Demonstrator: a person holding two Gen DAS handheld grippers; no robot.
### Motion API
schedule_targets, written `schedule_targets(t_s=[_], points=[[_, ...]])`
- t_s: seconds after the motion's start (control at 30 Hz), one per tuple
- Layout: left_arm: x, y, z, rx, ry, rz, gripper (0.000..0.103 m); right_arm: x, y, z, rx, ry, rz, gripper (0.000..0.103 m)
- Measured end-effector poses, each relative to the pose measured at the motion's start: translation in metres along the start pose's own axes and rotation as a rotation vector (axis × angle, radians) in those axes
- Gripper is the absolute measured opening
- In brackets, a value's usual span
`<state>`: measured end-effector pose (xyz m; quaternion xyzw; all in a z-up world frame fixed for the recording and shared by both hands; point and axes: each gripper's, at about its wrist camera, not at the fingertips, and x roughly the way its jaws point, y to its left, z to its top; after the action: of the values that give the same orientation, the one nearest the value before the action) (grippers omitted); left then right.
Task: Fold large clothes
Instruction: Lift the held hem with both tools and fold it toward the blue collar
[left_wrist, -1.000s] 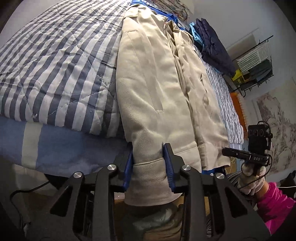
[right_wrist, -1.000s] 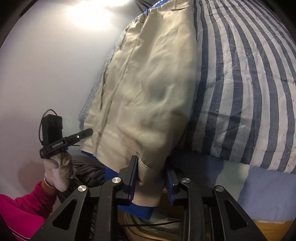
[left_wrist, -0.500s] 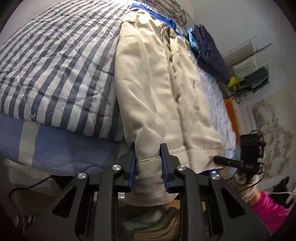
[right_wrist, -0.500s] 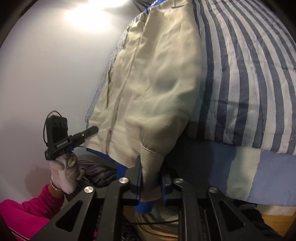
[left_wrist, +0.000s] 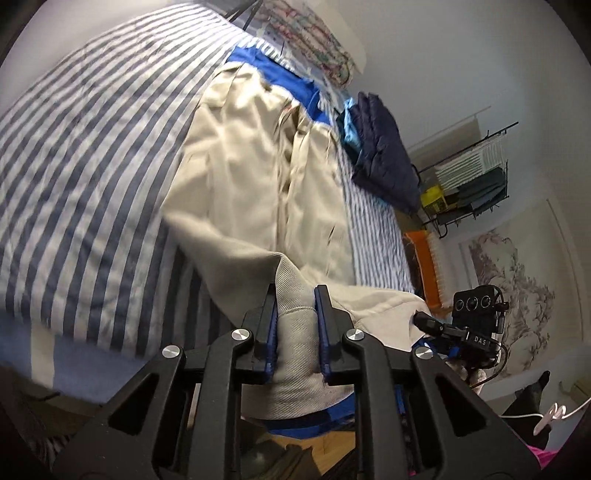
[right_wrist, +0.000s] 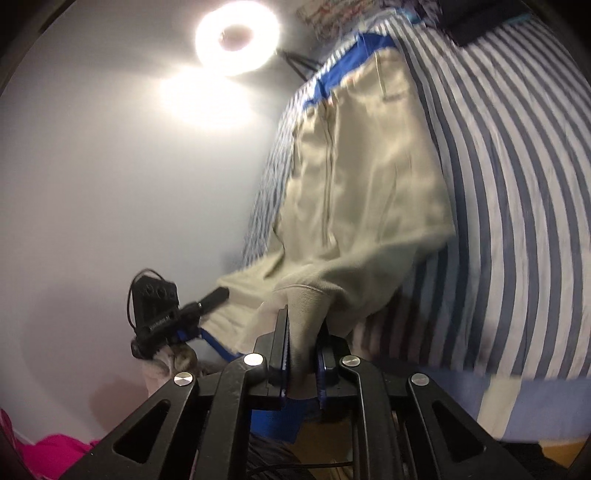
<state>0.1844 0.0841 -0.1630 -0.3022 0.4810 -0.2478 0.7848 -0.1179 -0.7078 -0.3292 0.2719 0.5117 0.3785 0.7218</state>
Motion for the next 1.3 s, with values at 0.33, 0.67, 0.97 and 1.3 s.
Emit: schedule_targets(t_s=[0.33,0.67,0.97,1.3], points=[[0.035,-0.017,0.077,0.01,0.013,0.042,0.015,0.018,-0.004,0.086,0.065,-0.032,-0.064,0.009],[0.099,0.026,0.134,-0.092,0.065,0.108,0.015,0.053,-0.034,0.139,0.143,-0.026,-0.177,0.009],[0.131,0.05,0.157,-0.194,0.121,0.113,0.019,0.075,-0.07,0.164,0.233,0.003,-0.172,0.014],[0.073,0.059,0.189,-0.275,-0.053,-0.017,0.05,0.044,-0.082,0.175,0.312,-0.063,-0.02,0.047]])
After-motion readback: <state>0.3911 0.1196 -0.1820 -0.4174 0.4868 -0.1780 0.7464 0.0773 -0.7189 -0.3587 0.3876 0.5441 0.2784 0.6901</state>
